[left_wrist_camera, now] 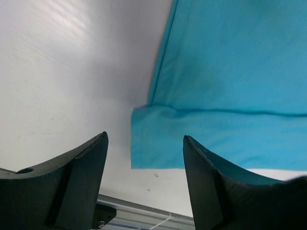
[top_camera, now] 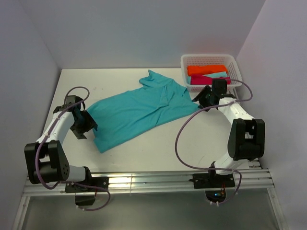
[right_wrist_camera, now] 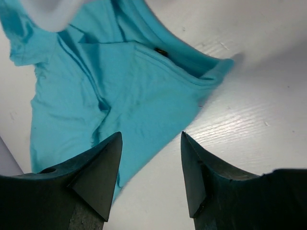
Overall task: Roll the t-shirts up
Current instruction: Fold the tshirt
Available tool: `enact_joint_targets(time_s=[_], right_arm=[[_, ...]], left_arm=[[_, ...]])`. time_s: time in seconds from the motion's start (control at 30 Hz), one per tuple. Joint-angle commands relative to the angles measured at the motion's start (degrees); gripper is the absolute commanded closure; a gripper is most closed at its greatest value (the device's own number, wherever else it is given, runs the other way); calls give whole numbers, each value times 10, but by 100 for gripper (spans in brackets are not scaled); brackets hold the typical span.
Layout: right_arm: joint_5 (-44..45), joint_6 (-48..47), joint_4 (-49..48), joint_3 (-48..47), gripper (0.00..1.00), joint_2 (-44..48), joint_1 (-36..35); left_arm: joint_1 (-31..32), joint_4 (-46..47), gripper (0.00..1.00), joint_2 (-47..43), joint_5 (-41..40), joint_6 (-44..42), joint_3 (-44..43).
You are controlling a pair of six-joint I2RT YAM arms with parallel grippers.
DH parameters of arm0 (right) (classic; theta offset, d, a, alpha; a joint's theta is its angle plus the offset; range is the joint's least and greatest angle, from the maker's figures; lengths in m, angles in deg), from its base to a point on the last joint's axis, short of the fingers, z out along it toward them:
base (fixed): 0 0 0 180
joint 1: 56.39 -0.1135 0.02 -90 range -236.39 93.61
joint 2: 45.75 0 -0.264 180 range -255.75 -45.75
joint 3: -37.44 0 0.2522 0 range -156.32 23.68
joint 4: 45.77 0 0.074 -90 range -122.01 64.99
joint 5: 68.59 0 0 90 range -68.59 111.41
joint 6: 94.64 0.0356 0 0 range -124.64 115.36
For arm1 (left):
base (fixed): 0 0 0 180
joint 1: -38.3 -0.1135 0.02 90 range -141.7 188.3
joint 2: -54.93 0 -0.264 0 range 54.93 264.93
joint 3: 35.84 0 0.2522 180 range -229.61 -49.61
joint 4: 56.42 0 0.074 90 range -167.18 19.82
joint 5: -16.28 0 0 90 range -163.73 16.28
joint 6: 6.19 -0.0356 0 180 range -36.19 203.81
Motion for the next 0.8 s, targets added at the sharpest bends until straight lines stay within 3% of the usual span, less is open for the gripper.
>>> enact_joint_targets(time_s=[0.0,0.2,0.53,0.77], right_arm=[[11,24,-76,62,41,33,11],[2,67,-201,155,40,30,38],[20,79,-235,97,40,-79,43],[36,80,-227,95,55,-93,44]], left_arm=[[4,-10,31,-31,44,20,28],[5,-17,30,-60,61,34,51],[6,-13,30,-70,97,59,76],[6,-13,30,-76,118,85,86]])
